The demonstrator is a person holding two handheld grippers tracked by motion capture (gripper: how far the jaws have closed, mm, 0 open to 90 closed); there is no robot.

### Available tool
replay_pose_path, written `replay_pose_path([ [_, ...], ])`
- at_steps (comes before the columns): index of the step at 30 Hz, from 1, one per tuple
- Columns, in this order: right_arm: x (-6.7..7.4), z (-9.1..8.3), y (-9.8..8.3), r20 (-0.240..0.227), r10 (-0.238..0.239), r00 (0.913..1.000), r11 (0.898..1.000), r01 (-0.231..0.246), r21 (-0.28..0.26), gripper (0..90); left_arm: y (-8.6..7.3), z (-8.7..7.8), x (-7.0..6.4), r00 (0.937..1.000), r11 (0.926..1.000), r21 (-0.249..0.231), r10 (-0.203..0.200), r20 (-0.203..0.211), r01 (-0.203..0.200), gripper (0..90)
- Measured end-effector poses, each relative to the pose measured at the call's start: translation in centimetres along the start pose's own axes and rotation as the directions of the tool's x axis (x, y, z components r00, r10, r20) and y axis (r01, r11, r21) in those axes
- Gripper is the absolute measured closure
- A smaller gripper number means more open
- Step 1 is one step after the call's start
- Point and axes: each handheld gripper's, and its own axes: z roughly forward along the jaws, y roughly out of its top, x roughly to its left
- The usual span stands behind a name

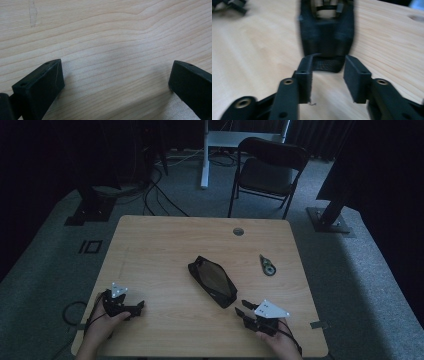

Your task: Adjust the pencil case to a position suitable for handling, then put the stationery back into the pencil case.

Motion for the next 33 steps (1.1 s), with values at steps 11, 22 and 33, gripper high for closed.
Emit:
replay_pose_path([
  [11,-5.2,-1.3,0.1,0.179,0.104,0.9784,0.994,-0.100,-0.035,28.8,0.0,0.0,0.0,1.0000,1.0000,0.000,0.000,0.000,0.000,0.2],
  [22,-8.2,-1.1,0.0,0.223,0.128,0.9663,0.992,-0.127,-0.018,19.2,0.0,0.0,0.0,1.0000,1.0000,0.000,0.001,-0.001,-0.001,0.2],
  [33,-11.6,0.1,1.5,0.283,0.118,0.9518,0.991,-0.130,0.025,22.6,0.0,0.0,0.0,1.0000,1.0000,-0.001,0.000,-0.001,0.000,0.2],
])
